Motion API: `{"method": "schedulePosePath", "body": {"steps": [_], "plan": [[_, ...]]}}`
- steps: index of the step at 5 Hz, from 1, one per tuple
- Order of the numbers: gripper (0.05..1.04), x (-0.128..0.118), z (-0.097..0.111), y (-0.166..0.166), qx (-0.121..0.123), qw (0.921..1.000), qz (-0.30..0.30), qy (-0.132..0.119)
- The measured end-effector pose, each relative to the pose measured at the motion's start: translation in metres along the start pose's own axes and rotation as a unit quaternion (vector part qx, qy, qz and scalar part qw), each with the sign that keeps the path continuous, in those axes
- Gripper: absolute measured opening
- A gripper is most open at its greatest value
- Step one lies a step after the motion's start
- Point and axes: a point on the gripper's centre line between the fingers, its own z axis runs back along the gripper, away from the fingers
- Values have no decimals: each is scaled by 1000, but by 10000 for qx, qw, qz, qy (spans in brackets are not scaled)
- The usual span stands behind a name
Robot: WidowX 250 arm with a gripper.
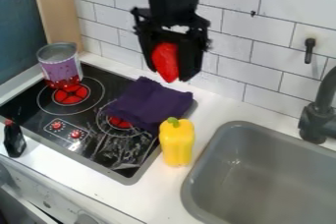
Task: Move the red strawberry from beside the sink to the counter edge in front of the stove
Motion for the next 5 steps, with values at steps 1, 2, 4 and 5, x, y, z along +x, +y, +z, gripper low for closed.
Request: {"method": "schedulePosePath", "body": {"steps": [1,2,4,5], "plan": [[816,-29,7,3,120,9999,18,74],[816,-48,-10,13,398,9985,130,347],[816,-52,-46,43,721,9939,481,685],[816,-54,-61,65,863,9897,767,850]]}}
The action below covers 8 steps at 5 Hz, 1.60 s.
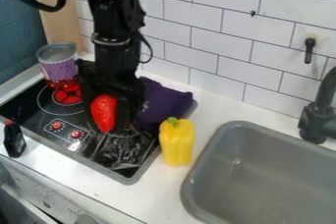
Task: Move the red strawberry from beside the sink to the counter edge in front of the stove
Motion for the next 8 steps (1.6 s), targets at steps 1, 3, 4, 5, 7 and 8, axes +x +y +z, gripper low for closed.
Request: {"method": "schedulePosePath", "body": {"steps": [1,3,4,5,7,8], "plan": [[816,-10,-20,13,121,9987,238,428],[816,-22,-50,24,66,9954,353,892],[816,-33,-60,32,-9,9945,485,931],[816,-36,-71,32,-51,9949,531,855],[878,-30,-75,28,-228,9955,567,727],[972,-30,-75,27,-238,9954,577,725]]}}
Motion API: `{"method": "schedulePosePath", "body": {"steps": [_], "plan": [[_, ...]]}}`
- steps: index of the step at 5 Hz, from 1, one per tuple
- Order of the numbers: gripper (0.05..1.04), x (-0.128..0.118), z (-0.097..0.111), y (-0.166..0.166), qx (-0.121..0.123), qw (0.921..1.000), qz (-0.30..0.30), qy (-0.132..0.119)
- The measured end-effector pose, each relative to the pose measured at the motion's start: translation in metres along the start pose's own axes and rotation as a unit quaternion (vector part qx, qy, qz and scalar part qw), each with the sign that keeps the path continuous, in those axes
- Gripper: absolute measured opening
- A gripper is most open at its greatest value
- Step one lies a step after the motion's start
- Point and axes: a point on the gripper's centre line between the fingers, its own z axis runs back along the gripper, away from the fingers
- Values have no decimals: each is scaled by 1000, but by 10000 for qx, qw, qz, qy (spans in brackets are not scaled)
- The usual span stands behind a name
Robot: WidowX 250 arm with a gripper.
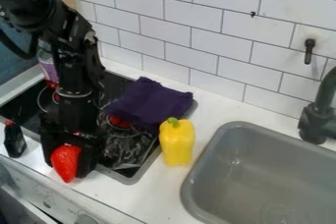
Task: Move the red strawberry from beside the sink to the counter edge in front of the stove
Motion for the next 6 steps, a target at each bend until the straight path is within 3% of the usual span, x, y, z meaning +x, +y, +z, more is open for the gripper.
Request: {"method": "schedulePosePath", "body": {"steps": [2,3,4,5,6], "plan": [[972,1,7,-3,-95,9997,147,-145],[991,3,50,-9,-293,9948,262,-944],[995,-3,81,-15,-442,9882,128,-1459],[996,-5,89,-16,-475,9873,50,-1515],[996,-5,95,-15,-456,9890,-95,-1406]]}}
